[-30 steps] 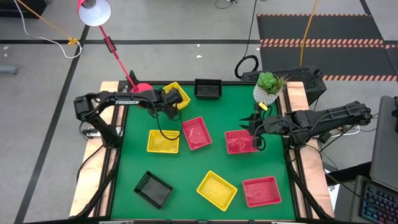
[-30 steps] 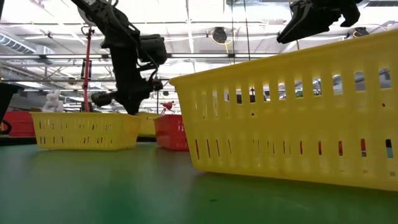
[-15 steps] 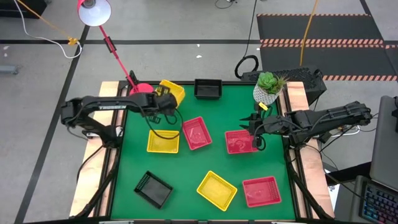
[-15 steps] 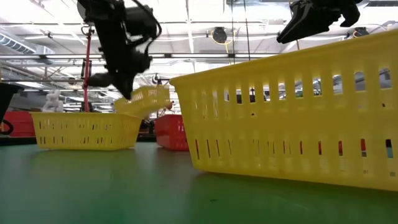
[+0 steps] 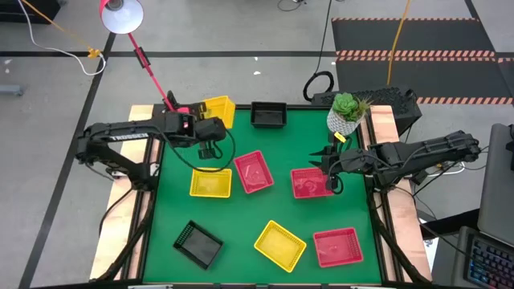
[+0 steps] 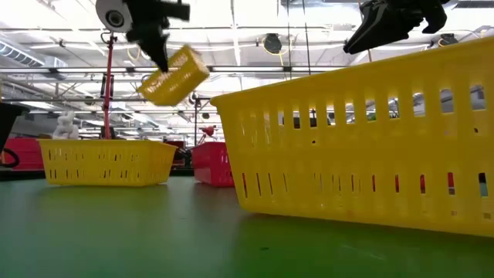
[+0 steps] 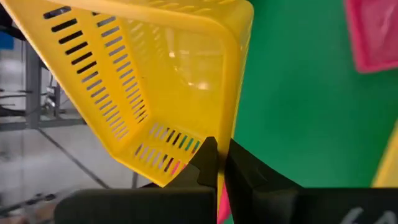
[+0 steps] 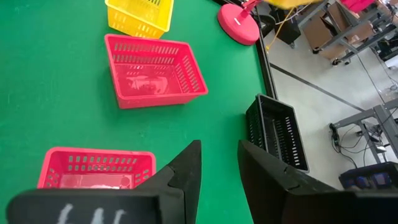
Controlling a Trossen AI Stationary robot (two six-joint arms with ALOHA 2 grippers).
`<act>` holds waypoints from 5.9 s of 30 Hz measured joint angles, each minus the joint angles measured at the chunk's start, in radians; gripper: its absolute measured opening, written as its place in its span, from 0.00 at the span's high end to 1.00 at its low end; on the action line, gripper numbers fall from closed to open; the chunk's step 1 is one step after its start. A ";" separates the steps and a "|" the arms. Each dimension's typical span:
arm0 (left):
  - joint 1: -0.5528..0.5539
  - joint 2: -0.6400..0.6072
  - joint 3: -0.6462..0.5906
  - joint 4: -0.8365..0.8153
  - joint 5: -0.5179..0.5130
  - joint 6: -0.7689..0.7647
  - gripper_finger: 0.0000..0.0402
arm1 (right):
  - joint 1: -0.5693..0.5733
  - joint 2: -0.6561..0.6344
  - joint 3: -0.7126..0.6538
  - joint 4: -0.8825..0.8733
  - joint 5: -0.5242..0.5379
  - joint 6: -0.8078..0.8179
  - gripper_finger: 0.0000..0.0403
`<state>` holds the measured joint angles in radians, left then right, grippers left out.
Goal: Stack baskets by color
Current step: Stack the top yellow bin on the middle yellow bin, then stack the bottom red bin on the middle red bin
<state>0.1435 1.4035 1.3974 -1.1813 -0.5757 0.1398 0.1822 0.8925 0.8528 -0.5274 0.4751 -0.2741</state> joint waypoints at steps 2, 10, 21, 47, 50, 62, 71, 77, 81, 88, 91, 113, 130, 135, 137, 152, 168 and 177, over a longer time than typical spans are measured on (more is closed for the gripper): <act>-0.037 0.002 0.053 -0.059 0.001 -0.065 0.98 | 0.000 0.000 0.000 0.000 0.000 0.000 0.75; -0.195 0.080 0.246 -0.290 0.042 -0.325 0.98 | 0.000 0.000 0.000 0.000 -0.003 0.056 0.75; -0.381 0.293 0.525 -0.389 0.188 -0.636 0.98 | 0.000 0.000 0.000 0.000 -0.003 0.078 0.75; -0.535 0.392 0.688 -0.390 0.309 -0.794 0.98 | 0.000 0.000 0.000 0.001 -0.003 0.076 0.75; -0.548 0.392 0.687 -0.389 0.300 -0.795 0.98 | 0.000 0.000 0.000 0.000 -0.004 0.076 0.75; -0.551 0.392 0.527 -0.389 0.308 -0.775 0.98 | 0.000 0.000 0.000 0.018 -0.002 0.003 0.75; -0.543 0.392 0.358 -0.389 0.317 -0.749 0.98 | 0.000 0.000 0.000 0.062 0.000 -0.034 0.75; -0.529 0.392 0.243 -0.390 0.317 -0.746 0.97 | 0.000 0.000 0.000 0.061 0.000 -0.029 0.75; -0.527 0.392 0.182 -0.389 0.314 -0.745 0.98 | 0.000 0.000 0.000 0.061 0.000 -0.027 0.75; -0.525 0.392 0.123 -0.389 0.289 -0.749 0.97 | 0.000 0.000 0.000 0.060 0.000 -0.022 0.75; -0.524 0.392 0.108 -0.390 0.288 -0.749 0.98 | 0.000 0.000 0.000 0.060 0.000 -0.007 0.75; -0.523 0.392 0.086 -0.359 0.286 -0.763 0.97 | 0.000 0.000 0.000 0.060 -0.003 -0.003 0.75; -0.523 0.392 0.044 -0.295 0.280 -0.718 0.97 | 0.000 0.000 0.000 0.059 -0.003 -0.003 0.75; -0.524 0.392 0.043 -0.276 0.296 -0.691 0.95 | 0.000 0.000 0.000 0.058 -0.003 -0.001 0.75; -0.524 0.392 0.043 -0.278 0.296 -0.690 0.93 | 0.000 0.000 0.000 0.057 -0.004 -0.001 0.75; -0.524 0.392 0.043 -0.290 0.317 -0.664 0.90 | 0.000 0.000 0.000 0.038 -0.004 0.000 0.75; -0.519 0.392 0.043 -0.290 0.318 -0.669 0.76 | 0.000 0.000 0.000 0.038 -0.004 0.000 0.75; -0.503 0.392 0.044 -0.278 0.317 -0.609 0.75 | 0.000 0.000 0.000 0.038 -0.004 0.005 0.75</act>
<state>-0.3593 1.7950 1.4410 -1.4596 -0.2583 -0.4695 0.1822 0.8924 0.8528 -0.4896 0.4713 -0.2687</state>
